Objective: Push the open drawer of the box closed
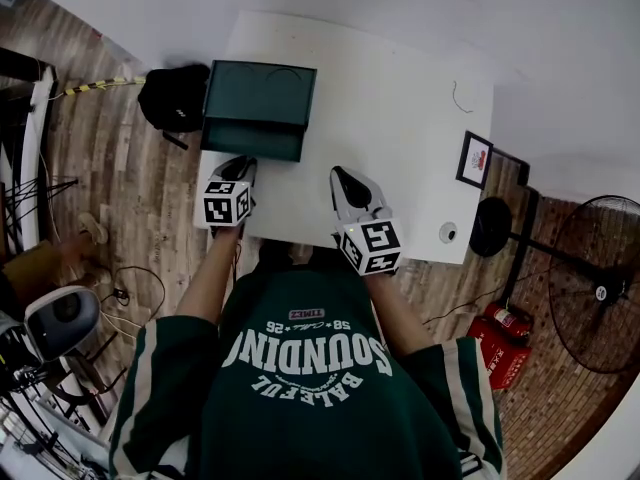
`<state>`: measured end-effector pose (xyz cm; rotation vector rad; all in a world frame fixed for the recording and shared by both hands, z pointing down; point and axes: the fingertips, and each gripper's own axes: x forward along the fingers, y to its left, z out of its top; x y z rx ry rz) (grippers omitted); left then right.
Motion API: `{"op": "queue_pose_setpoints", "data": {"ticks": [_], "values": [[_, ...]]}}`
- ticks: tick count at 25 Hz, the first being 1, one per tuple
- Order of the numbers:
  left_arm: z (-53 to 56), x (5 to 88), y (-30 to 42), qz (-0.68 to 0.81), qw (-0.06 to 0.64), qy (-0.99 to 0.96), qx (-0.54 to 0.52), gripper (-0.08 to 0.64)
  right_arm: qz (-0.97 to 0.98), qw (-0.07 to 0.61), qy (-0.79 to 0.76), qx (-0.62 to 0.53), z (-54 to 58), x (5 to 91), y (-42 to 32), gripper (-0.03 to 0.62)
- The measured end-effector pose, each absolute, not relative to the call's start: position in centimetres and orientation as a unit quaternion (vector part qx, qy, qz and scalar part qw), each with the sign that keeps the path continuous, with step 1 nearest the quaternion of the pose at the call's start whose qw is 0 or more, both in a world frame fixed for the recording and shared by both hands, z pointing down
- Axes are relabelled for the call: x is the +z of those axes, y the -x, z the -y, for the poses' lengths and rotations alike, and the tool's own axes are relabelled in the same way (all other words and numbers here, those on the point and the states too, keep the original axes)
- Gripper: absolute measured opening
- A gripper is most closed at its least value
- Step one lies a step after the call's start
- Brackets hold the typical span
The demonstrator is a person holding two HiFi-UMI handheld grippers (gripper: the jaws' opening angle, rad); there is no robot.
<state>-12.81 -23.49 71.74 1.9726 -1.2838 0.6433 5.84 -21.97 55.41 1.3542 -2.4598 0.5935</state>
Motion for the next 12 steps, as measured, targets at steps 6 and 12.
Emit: {"op": "queue_pose_setpoints", "data": {"ticks": [6,12], "values": [[25.4,71.7,12.6,0.497,0.351,-0.756,0.242,0.126,0.845,0.135,-0.474,0.206,22.6,55.4,-6.7,-0.002],[27.3,71.8,12.2,0.501,0.356,-0.752,0.236,0.126,0.841,0.134,-0.481,0.210,23.1,55.8,-7.5,-0.002]]}}
